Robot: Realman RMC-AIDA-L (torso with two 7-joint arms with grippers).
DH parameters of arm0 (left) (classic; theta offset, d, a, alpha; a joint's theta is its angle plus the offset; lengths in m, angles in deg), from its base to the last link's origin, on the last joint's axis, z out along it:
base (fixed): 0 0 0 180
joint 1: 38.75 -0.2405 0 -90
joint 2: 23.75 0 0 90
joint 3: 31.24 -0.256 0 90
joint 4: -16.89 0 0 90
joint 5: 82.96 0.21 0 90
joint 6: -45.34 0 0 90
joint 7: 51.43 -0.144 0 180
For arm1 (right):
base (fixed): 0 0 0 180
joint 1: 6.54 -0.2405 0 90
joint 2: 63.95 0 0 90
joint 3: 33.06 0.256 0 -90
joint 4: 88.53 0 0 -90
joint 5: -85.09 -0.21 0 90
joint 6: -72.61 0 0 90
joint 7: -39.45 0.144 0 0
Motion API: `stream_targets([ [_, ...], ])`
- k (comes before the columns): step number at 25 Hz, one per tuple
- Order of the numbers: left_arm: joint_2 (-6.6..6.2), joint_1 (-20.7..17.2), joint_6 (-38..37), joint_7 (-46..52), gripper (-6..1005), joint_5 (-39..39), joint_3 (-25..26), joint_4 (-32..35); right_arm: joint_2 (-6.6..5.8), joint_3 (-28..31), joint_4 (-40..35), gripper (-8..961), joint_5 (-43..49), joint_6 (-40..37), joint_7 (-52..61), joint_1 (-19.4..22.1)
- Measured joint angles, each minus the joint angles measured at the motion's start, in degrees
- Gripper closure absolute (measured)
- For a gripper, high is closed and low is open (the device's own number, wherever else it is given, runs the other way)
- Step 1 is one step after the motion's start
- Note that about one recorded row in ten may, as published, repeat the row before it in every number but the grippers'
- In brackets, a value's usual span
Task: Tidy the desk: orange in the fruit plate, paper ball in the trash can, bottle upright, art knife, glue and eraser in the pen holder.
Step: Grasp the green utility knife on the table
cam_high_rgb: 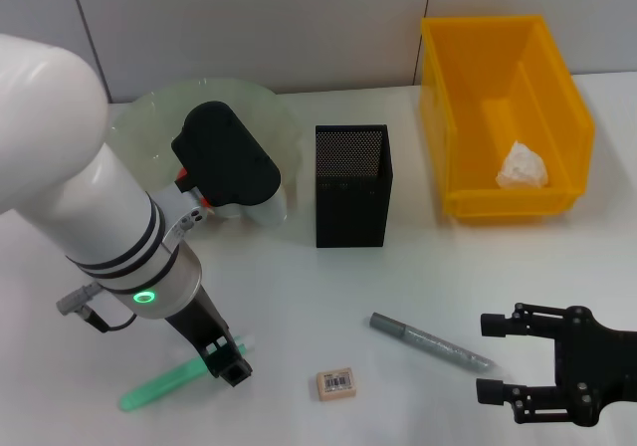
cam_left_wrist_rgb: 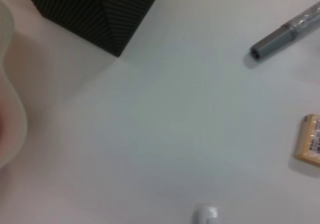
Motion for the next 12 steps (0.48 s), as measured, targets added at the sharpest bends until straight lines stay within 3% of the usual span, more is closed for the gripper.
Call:
stream_targets([
  [12,0.0,2.27,0.53,0.0,444,0.03,0.21,-3.33,0.0,-0.09,-0.23,179,0.07,0.12,0.0,-0.14],
])
